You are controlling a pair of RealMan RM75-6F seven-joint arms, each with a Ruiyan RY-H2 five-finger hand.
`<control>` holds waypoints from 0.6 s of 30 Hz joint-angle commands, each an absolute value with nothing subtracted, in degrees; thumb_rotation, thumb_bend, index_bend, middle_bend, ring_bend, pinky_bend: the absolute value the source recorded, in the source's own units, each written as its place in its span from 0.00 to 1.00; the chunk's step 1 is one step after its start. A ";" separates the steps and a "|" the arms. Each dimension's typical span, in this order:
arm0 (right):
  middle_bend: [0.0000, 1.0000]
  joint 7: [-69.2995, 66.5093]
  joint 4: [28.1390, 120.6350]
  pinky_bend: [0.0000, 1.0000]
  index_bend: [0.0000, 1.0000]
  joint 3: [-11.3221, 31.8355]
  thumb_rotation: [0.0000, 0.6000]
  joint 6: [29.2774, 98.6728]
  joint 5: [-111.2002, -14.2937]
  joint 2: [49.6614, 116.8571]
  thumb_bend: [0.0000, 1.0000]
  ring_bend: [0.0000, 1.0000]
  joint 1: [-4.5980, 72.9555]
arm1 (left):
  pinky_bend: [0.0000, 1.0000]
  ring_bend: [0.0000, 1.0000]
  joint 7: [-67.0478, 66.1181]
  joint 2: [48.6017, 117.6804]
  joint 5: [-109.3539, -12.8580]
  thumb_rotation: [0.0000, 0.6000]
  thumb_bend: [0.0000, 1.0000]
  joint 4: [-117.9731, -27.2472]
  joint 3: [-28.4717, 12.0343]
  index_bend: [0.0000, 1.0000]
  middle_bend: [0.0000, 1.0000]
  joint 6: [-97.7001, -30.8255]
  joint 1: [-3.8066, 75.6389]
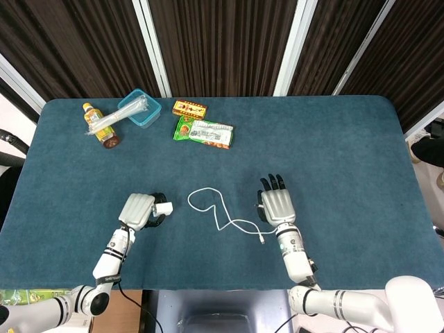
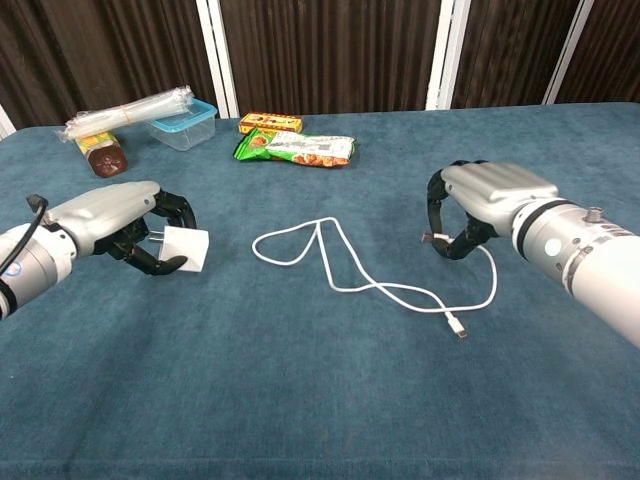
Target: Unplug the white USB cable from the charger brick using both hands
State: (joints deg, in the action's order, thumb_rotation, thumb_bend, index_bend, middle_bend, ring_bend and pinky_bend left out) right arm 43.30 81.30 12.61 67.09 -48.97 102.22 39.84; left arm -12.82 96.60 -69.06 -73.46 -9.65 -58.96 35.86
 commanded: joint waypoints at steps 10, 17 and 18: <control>0.07 39.82 85.02 0.00 0.00 13.04 1.00 62.91 -47.07 97.27 0.46 0.00 39.35 | 1.00 1.00 10.26 83.46 -93.02 1.00 0.43 -75.96 3.27 0.09 0.15 -70.92 29.60; 0.00 32.22 99.40 0.00 0.00 7.50 1.00 67.65 -60.35 84.25 0.38 0.00 32.83 | 0.91 0.72 13.15 81.47 -92.60 1.00 0.42 -75.73 -0.47 0.09 0.12 -77.89 27.95; 0.00 31.76 101.49 0.00 0.00 5.89 1.00 69.05 -62.81 81.81 0.35 0.00 31.42 | 0.85 0.62 13.79 80.16 -93.60 1.00 0.42 -76.49 0.08 0.09 0.12 -80.33 26.70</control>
State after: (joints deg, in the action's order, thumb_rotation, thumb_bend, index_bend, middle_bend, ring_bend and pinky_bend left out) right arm 35.23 94.32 10.26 65.26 -55.06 89.19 35.81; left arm 11.05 85.65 -91.59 -73.56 -1.52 -71.75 31.00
